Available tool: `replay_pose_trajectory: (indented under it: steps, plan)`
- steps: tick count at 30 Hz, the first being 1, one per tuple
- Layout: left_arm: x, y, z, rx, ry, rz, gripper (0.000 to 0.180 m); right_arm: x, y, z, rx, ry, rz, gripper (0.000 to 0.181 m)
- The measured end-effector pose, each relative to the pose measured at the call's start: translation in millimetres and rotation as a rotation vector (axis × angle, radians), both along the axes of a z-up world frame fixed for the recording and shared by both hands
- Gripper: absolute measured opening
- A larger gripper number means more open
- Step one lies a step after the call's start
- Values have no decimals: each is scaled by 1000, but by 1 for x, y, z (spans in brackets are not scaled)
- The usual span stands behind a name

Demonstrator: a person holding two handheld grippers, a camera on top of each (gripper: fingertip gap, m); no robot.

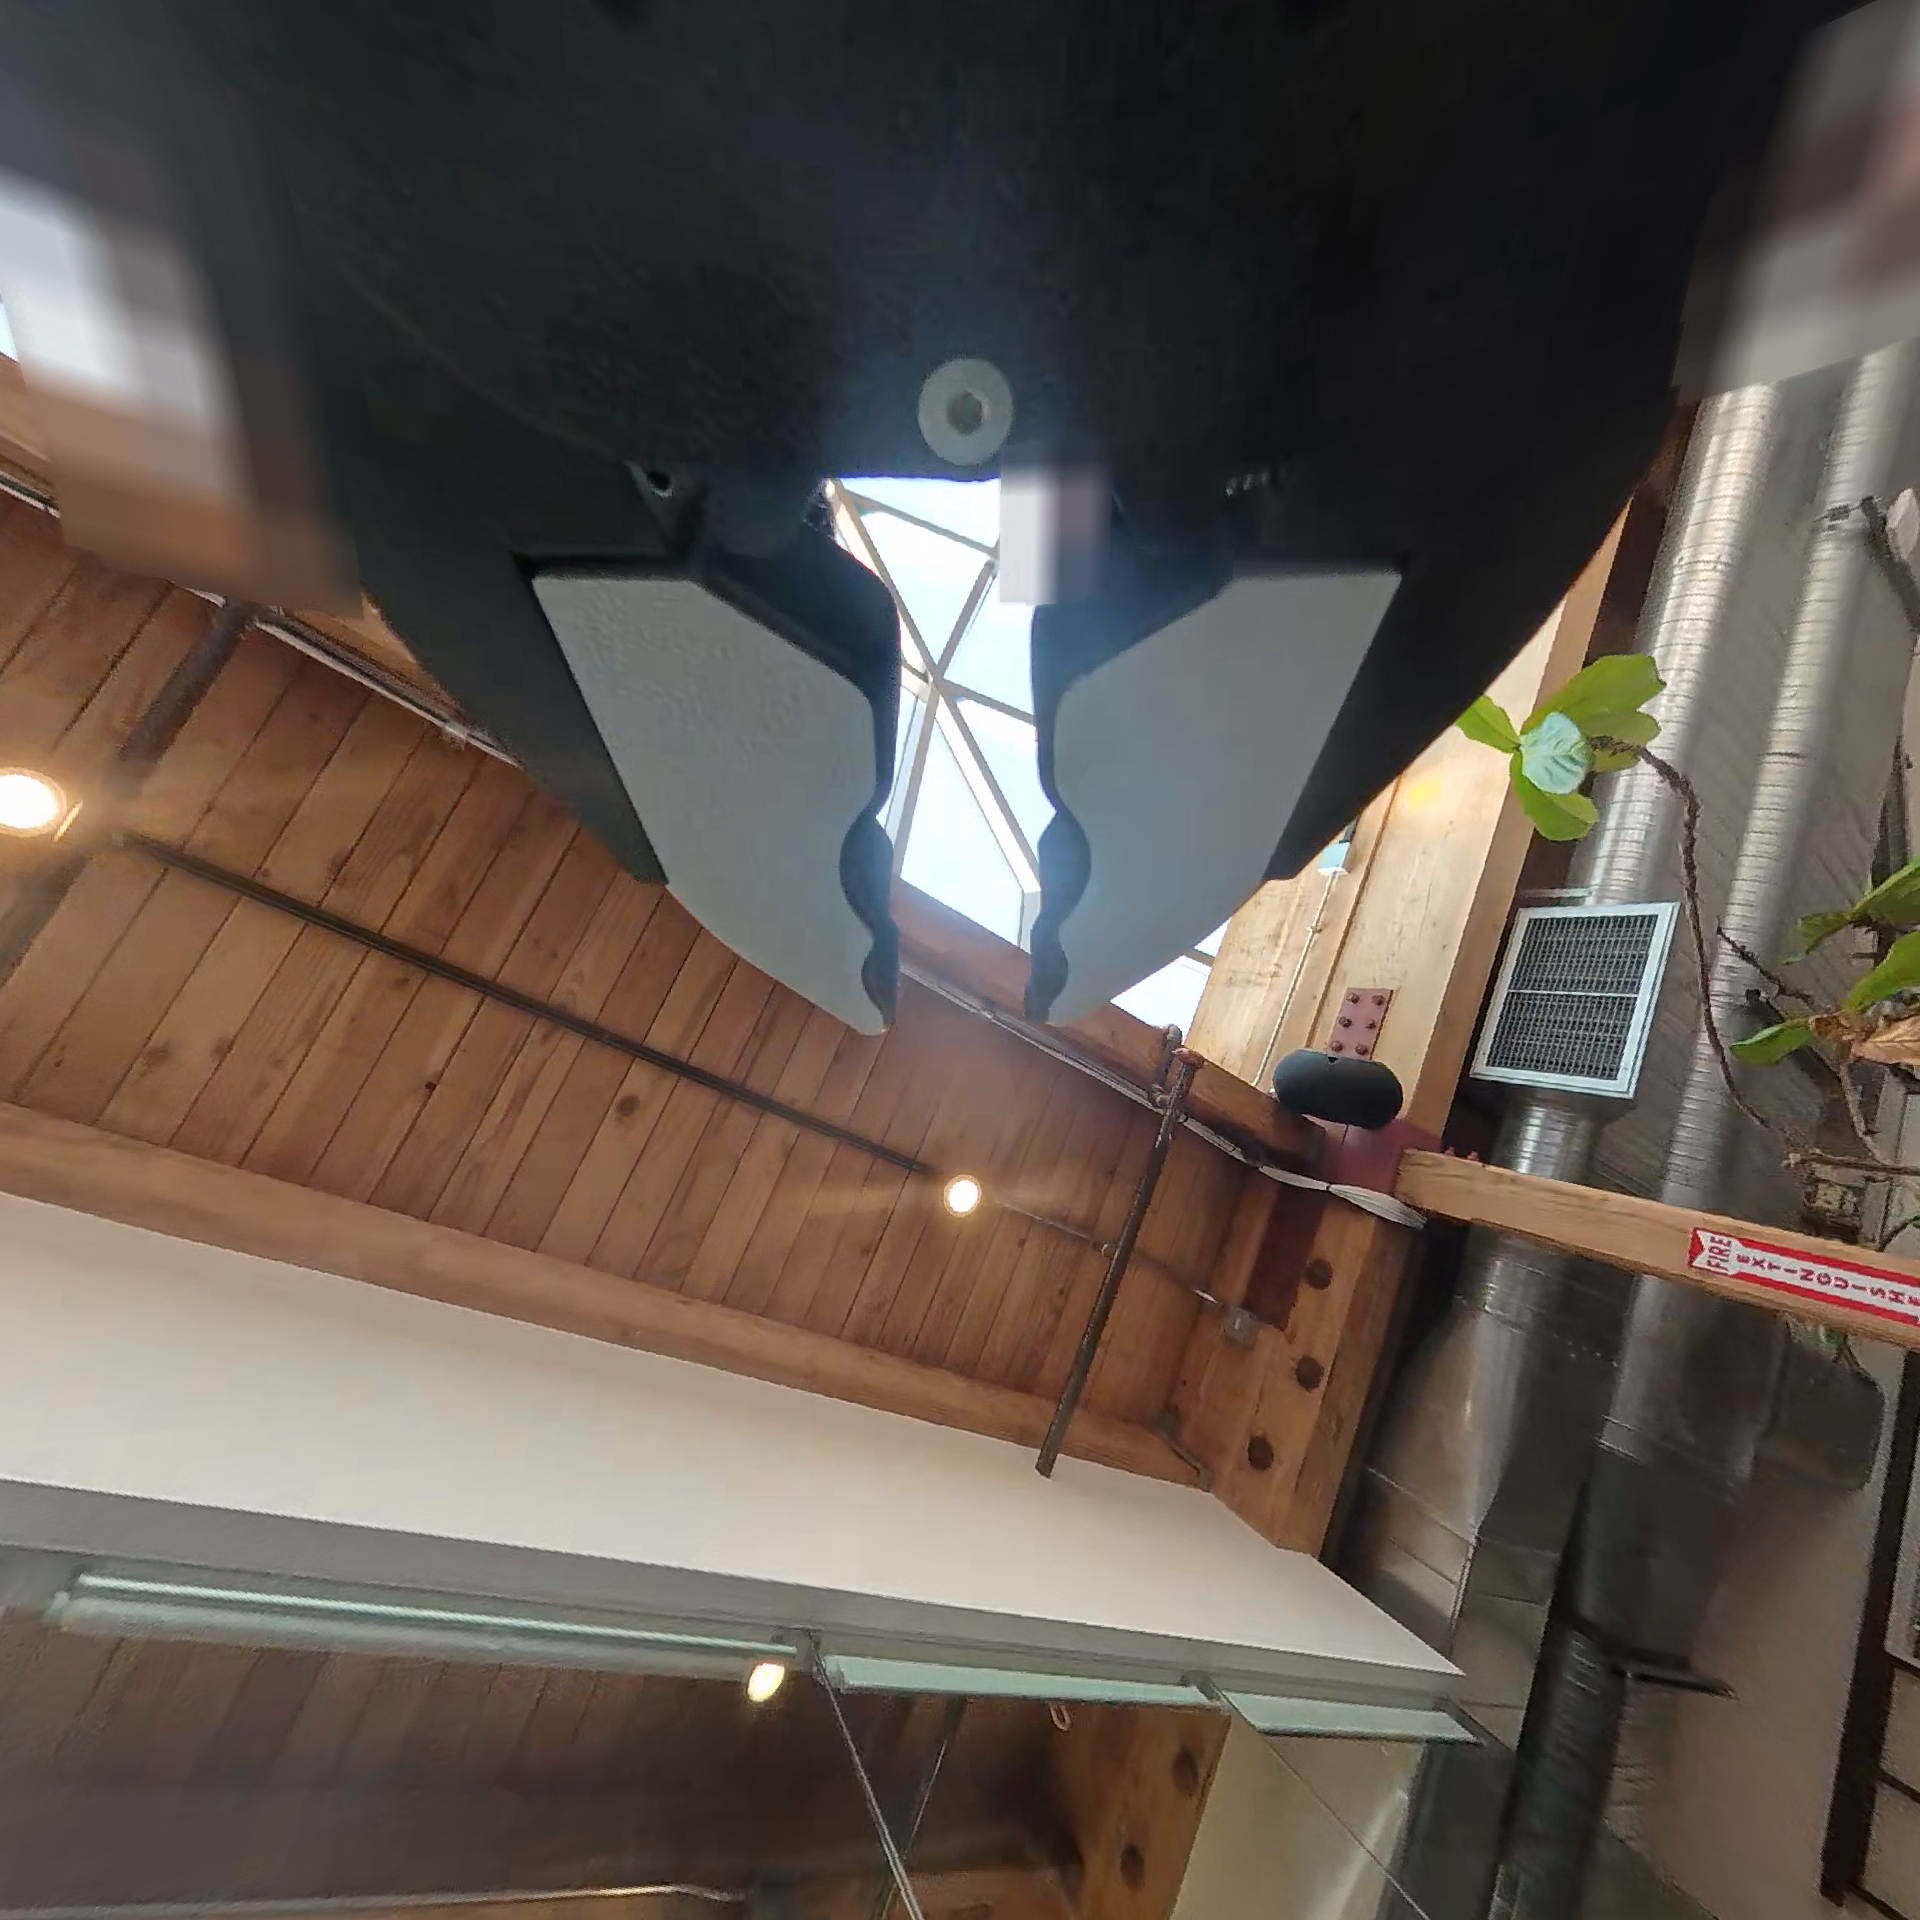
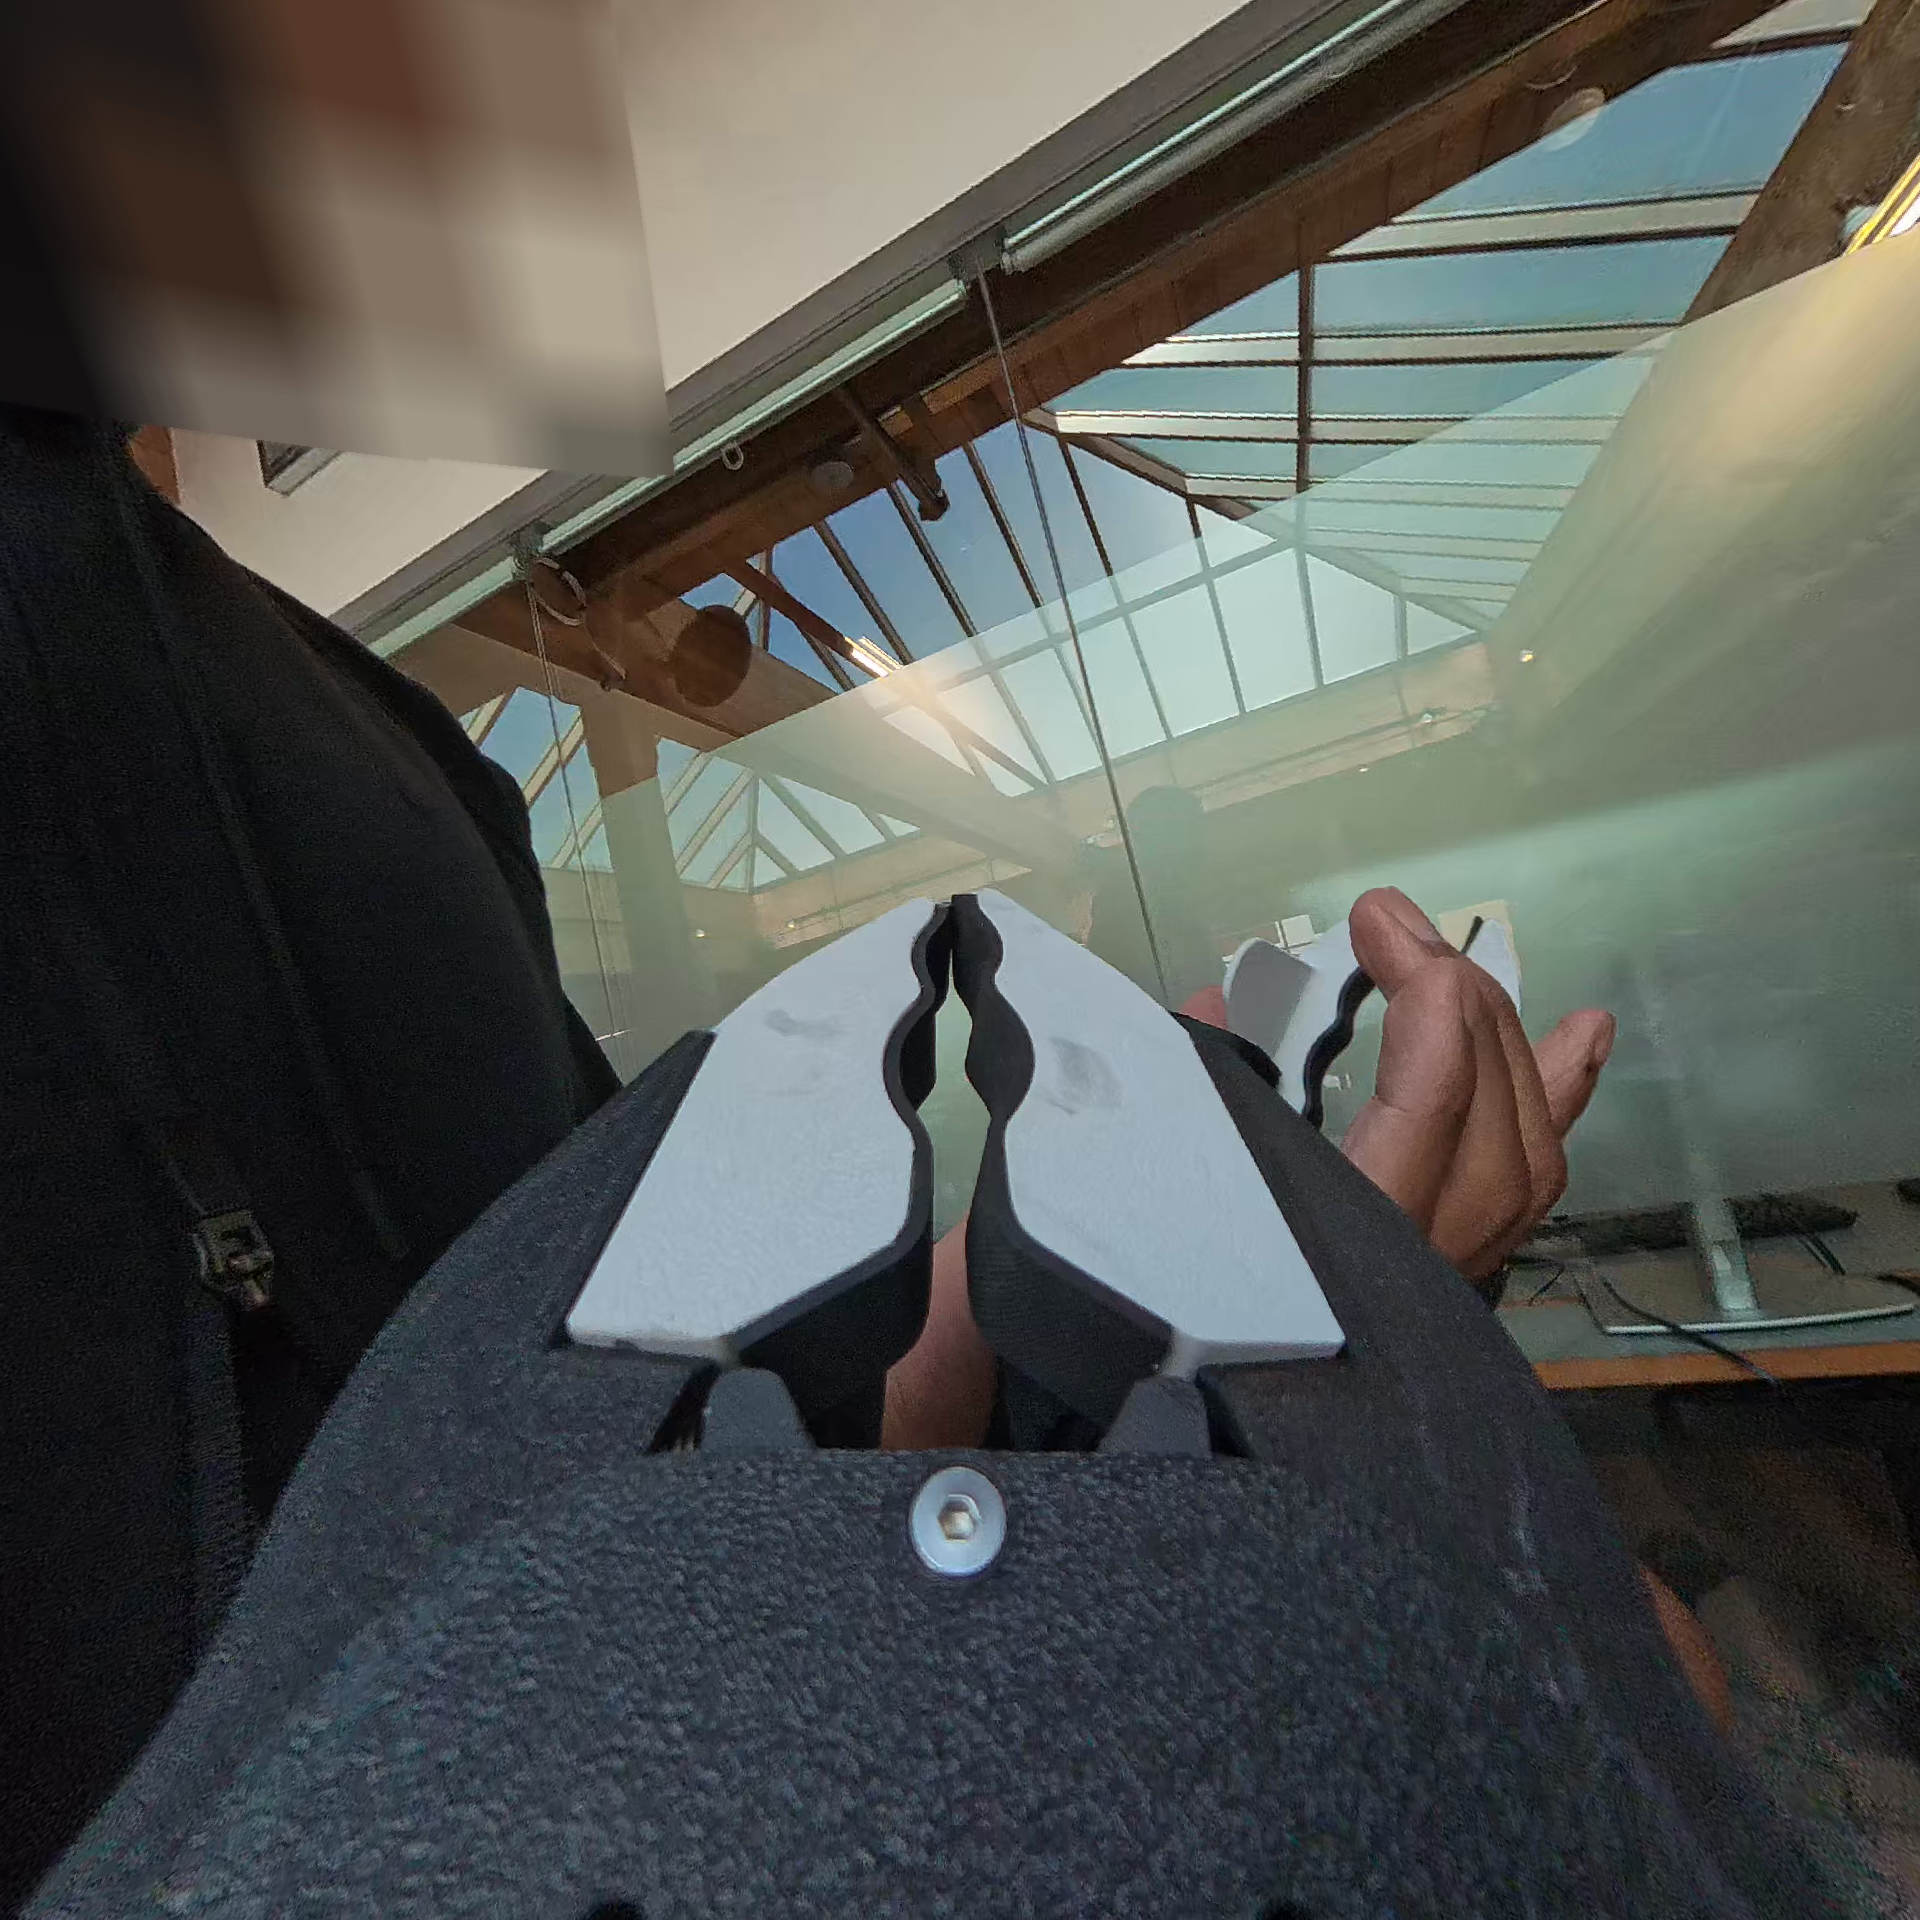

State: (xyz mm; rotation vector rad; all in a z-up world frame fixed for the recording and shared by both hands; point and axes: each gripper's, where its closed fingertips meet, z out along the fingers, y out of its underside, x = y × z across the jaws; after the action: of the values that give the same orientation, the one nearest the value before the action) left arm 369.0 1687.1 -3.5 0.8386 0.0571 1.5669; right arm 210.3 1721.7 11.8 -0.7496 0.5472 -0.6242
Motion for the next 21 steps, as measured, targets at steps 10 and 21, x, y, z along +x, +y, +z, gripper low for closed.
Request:
replay_pose_trajectory:
  steps: [10,21]
  plan:
    - [243,-182,33,117,-173,-19,19,241,-152,56,-25,-66,34,0]
    - [451,-427,34,368,-654,225,7,480,-389,-10,-102,37,154,0]
